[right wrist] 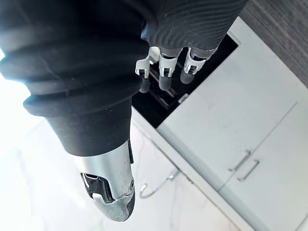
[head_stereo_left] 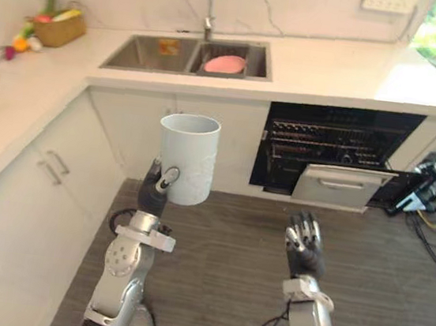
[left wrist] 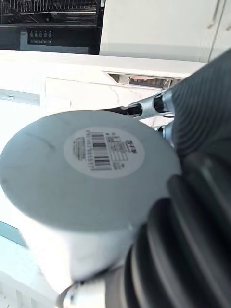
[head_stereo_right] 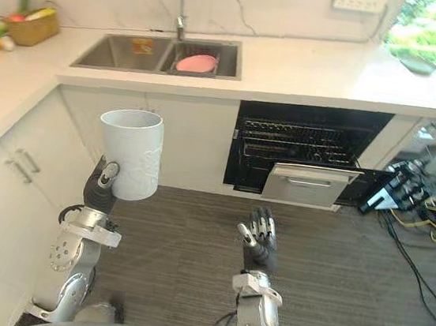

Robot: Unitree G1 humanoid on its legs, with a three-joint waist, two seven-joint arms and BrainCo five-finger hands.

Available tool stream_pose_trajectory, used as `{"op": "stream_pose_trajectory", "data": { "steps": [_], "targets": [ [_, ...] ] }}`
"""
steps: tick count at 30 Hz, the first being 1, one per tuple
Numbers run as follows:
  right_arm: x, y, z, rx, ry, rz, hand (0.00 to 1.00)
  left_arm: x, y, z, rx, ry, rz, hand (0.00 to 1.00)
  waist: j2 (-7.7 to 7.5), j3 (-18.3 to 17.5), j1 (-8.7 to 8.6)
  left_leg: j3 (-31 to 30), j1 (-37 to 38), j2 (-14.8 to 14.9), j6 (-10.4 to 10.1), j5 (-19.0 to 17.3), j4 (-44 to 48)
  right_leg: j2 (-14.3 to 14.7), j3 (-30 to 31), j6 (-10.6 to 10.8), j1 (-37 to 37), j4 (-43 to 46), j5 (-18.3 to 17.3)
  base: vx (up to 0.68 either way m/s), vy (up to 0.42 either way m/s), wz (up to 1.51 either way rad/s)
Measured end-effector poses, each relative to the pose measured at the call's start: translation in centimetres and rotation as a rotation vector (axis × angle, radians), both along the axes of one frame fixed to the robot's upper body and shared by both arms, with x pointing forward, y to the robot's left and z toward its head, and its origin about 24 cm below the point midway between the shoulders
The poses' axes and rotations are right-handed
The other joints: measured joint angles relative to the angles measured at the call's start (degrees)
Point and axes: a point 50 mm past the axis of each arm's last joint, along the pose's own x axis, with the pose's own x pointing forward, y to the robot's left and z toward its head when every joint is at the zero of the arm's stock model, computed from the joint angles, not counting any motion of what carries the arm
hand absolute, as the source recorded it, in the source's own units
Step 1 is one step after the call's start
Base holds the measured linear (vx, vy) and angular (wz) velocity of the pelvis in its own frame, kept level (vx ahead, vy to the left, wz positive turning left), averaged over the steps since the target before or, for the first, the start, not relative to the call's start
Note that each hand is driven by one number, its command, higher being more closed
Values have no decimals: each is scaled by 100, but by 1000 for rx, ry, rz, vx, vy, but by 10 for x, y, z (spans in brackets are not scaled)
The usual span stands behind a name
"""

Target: Walk over to the sink, pick up the cup, carry it to the dishwasher, place the cup inside the dishwasher, then close the dishwasher door

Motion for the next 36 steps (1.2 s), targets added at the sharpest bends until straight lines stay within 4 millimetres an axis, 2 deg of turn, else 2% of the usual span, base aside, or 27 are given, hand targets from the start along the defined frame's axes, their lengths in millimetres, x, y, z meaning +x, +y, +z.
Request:
{"op": "stream_pose_trajectory", "data": {
  "steps": [1, 2, 3, 4, 5, 7, 9, 10, 11, 12, 13, 14, 16, 17, 18, 20, 21, 22, 23, 24, 26, 31, 32, 33, 34, 35, 36],
  "targets": [
    [0, 2, -5, -11, 23, 10, 0, 1, 1, -2, 1, 15, 19, 100, 5, -3, 5, 117, -24, -31, 66, 315, -233, -41, 228, 203, 210, 11, -87, 674, 319, -97],
    [-3, 0, -8, -38, 40, 13, 0, 1, 2, -5, -1, 30, 44, 100, 108, -64, 13, 207, 71, -56, 142, 509, -365, -26, 459, 386, 428, 60, -199, 575, 286, -103],
    [-4, -3, -9, -58, 47, 17, 0, 1, 4, -7, -2, 37, 61, 100, 143, -101, 40, 42, 118, -89, 308, 810, -291, -19, 610, 460, 535, 109, -274, 704, 421, -117],
    [-5, -2, -12, -80, 64, 27, 0, 2, 9, -11, 7, 60, 97, 100, 23, -203, 93, -87, 164, -259, 372, 1184, 86, -171, 870, 490, 681, 232, -362, 558, 365, -81],
    [-5, -1, -16, -88, 83, 30, 0, 6, 13, -13, 24, 71, 124, 100, -209, -282, 0, -140, 166, -478, 510, 855, 441, -435, 903, 439, 700, 439, -286, 682, 419, -46],
    [-1, -4, -18, -99, 103, 15, 0, 12, 16, -9, 43, 53, 157, 100, -437, -300, -40, -116, 104, -696, 707, 484, 885, -705, 869, 554, 449, 1091, -4, 552, 309, 17],
    [7, -5, -18, -92, 108, -12, 0, 14, 22, -6, 55, 40, 190, 100, -617, -260, -23, 52, 435, -915, 867, 183, 918, -1034, 617, 864, 53, 2295, 580, 498, 280, -5],
    [15, -2, -16, -93, 101, -6, 0, 15, 29, -6, 61, 41, 222, 100, -654, -225, 31, 216, 830, -1019, 974, 31, 743, -1403, 439, 1086, -320, 3351, 1133, 329, 190, -29],
    [18, 0, -14, -99, 96, -5, 0, 15, 32, -6, 63, 43, 239, 100, -626, -195, 65, 289, 1041, -1047, 999, -32, 657, -1596, 245, 1020, -559, 3928, 1095, 369, 224, -51],
    [24, 4, -10, -109, 86, 4, 0, 14, 36, -7, 87, 45, 279, 100, -490, -125, 110, 397, 1501, -1040, 998, -99, 402, -1929, -307, 600, -935, 4715, 837, 314, 199, -54],
    [27, 7, -9, -112, 82, 9, 0, 13, 40, -6, 108, 43, 312, 100, -366, -105, 116, 502, 1822, -982, 976, -115, 148, -2037, -706, 396, -1163, 4858, 666, 308, 217, -78],
    [30, 11, -7, -111, 73, 25, 0, 11, 45, -4, 118, 36, 353, 100, -209, -100, 127, 685, 2041, -917, 926, -147, -108, -2040, -1090, 384, -1515, 4560, 462, 237, 166, -87],
    [31, 18, -6, -93, 71, 45, 0, 7, 55, 6, 130, -15, 401, 100, -318, -101, 122, 947, 2160, -891, 843, -253, -208, -1991, -1705, 429, -1920, 3387, 384, 153, 53, -82],
    [30, 21, -8, -79, 81, 45, 0, 5, 63, 8, 140, -32, 431, 100, -408, -84, 125, 1131, 2212, -852, 765, -345, -195, -1807, -1950, 368, -2097, 2426, 438, 136, -39, -62],
    [29, 21, -9, -78, 87, 47, 0, 3, 67, 6, 145, -25, 446, 100, -409, -81, 115, 1200, 2233, -798, 710, -416, -151, -1670, -1993, 317, -2174, 1970, 514, 204, -78, -75],
    [26, 17, -12, -90, 107, 39, 0, -3, 74, -4, 155, 10, 481, 100, -373, -53, 32, 1376, 2342, -596, 497, -746, 86, -1235, -1910, 329, -2228, 501, 1171, 304, -117, -52],
    [25, 16, -13, -91, 109, 36, 0, -3, 75, -6, 158, 16, 487, 100, -400, -59, 11, 1319, 2364, -622, 406, -848, 165, -1176, -1884, 280, -2218, 275, 1549, 398, -156, -22],
    [22, 12, -14, -101, 116, 31, 0, -2, 72, -13, 156, 42, 488, 100, -392, -68, -17, 1265, 2442, -556, 298, -1024, 320, -1102, -1792, 92, -2173, 359, 1950, 279, -92, -19],
    [21, 5, -10, -130, 106, 31, 0, -1, 66, -17, 136, 60, 474, 100, -148, -8, -13, 937, 2464, -421, 266, -1102, 358, -972, -1816, 77, -2129, 367, 1846, 400, -149, -22],
    [22, 3, -7, -142, 93, 32, 0, -1, 61, -16, 125, 57, 461, 100, -52, 39, -23, 810, 2460, -379, 236, -1146, 353, -907, -1821, 62, -2148, 377, 1818, 294, -93, -27],
    [24, 0, -3, -150, 78, 22, 0, 4, 48, -11, 97, 31, 415, 100, 87, 119, -49, 630, 2464, -355, 233, -1125, 155, -812, -1836, 54, -2254, 456, 1715, 263, -80, -13],
    [22, -1, -5, -131, 83, 4, 0, 9, 46, -5, 104, 5, 410, 100, 93, 152, -62, 632, 2701, -326, 282, -1140, -61, -844, -1903, 179, -2215, 755, 1329, 89, -21, 6],
    [22, 0, -5, -130, 81, 9, 0, 9, 44, -5, 102, 5, 405, 100, 140, 152, -62, 636, 2681, -257, 284, -1217, -34, -812, -1935, 195, -2213, 762, 1226, 42, -34, 5],
    [21, 0, -5, -132, 84, 10, 0, 7, 44, -8, 105, 15, 402, 100, 287, 147, 5, 652, 2662, -109, 334, -1301, 164, -698, -1975, 189, -2130, 785, 1078, 102, -25, 8],
    [21, 0, -6, -132, 87, 13, 0, 7, 43, -9, 113, 21, 395, 100, 256, 166, 16, 550, 2348, -21, 433, -1356, 1076, -655, -1968, 186, -2035, 685, 1067, 119, -89, 12],
    [21, -1, -7, -136, 90, 15, 0, 6, 42, -12, 113, 34, 391, 100, 314, 174, 15, 425, 2075, 108, 510, -1309, 1678, -540, -1955, 160, -1916, 523, 1084, 156, -101, 13],
    [20, -3, -6, -146, 85, 28, 0, 5, 44, -16, 127, 52, 400, 100, 370, 220, 52, 128, 1462, 293, 860, -951, 2990, -348, -1748, 62, -1473, -71, 1318, 112, -82, -13]
  ]
}}
